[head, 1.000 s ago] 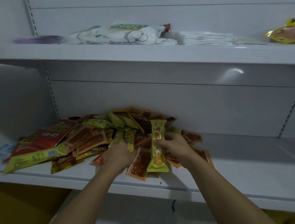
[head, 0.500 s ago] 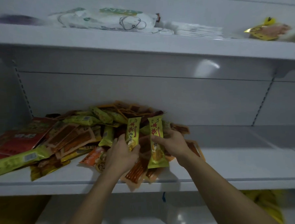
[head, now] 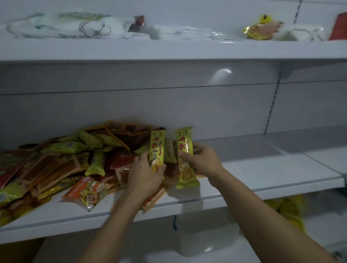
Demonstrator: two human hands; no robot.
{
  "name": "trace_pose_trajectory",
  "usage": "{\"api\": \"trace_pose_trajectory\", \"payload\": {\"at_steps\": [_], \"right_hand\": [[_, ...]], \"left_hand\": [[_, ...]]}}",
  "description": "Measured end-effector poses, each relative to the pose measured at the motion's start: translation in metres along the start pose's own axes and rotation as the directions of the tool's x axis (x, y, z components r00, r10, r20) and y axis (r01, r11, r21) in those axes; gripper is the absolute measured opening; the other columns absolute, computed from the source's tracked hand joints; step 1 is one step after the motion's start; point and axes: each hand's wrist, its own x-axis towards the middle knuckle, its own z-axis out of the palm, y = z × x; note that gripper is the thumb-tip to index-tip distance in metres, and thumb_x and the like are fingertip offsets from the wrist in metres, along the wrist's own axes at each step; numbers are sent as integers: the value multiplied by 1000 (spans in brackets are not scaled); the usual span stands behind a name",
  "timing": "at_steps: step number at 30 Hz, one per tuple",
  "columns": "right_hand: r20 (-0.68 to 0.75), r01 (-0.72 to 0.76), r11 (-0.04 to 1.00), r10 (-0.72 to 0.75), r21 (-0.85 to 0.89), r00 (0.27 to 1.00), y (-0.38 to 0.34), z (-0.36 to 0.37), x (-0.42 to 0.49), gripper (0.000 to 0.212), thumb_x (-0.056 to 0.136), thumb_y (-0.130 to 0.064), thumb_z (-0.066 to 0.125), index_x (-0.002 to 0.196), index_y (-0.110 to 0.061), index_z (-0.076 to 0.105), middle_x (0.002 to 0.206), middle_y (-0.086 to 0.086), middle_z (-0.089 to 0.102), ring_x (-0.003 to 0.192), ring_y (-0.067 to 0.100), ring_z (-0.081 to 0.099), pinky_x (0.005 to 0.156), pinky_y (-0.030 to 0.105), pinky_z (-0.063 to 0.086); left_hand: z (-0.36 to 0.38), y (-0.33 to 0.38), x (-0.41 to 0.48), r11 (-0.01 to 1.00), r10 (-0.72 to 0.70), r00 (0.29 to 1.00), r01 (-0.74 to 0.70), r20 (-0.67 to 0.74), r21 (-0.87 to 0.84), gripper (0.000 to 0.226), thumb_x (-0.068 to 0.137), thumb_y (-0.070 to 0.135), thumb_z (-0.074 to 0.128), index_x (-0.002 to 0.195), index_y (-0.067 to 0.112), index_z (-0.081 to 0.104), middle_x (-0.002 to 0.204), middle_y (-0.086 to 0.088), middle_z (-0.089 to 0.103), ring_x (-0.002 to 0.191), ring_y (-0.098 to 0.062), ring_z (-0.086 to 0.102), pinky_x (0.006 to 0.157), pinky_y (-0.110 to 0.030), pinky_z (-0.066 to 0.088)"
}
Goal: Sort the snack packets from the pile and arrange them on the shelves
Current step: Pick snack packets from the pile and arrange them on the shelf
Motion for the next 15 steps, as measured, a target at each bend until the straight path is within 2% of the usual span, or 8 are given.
{"api": "trace_pose_trajectory", "payload": {"at_steps": [5, 8, 12, 15], "right_hand": [[-104, -16, 999, 20, 35, 994, 1, -84, -7, 26, 83, -19, 78, 107, -14, 70, 85, 2, 72, 65, 12, 68, 49, 20, 47], [-181, -18, 1000, 22, 21, 983, 5, -143, -17, 17, 84, -21, 77, 99, -22, 69, 91, 2, 72, 74, 16, 69, 55, 25, 49], [-308, -32, 999, 34, 12, 951, 15, -225, -37, 27, 83, -24, 78, 108, -18, 69, 93, 2, 72, 78, 17, 71, 59, 29, 54], [-402, -44, 999, 36, -12, 915, 22, -284, -57, 35, 81, -29, 79, 111, -19, 66, 95, 2, 72, 78, 15, 72, 58, 28, 53]], "left_hand": [[38, 57, -6, 993, 116, 992, -114, 46, -39, 64, 86, 40, 70, 142, 23, 43, 129, -5, 50, 114, -28, 54, 93, -43, 49], [68, 97, -9, 979, 203, 976, -201, 81, -40, 61, 84, 37, 72, 138, 19, 48, 121, -5, 54, 111, -26, 55, 91, -38, 47], [114, 155, -21, 951, 304, 941, -292, 148, -99, 56, 82, 36, 74, 132, 20, 52, 118, -1, 57, 103, -23, 59, 82, -33, 47], [154, 200, -37, 921, 382, 903, -355, 198, -161, 57, 82, 39, 73, 132, 25, 50, 120, 1, 57, 98, -19, 61, 83, -35, 51]]}}
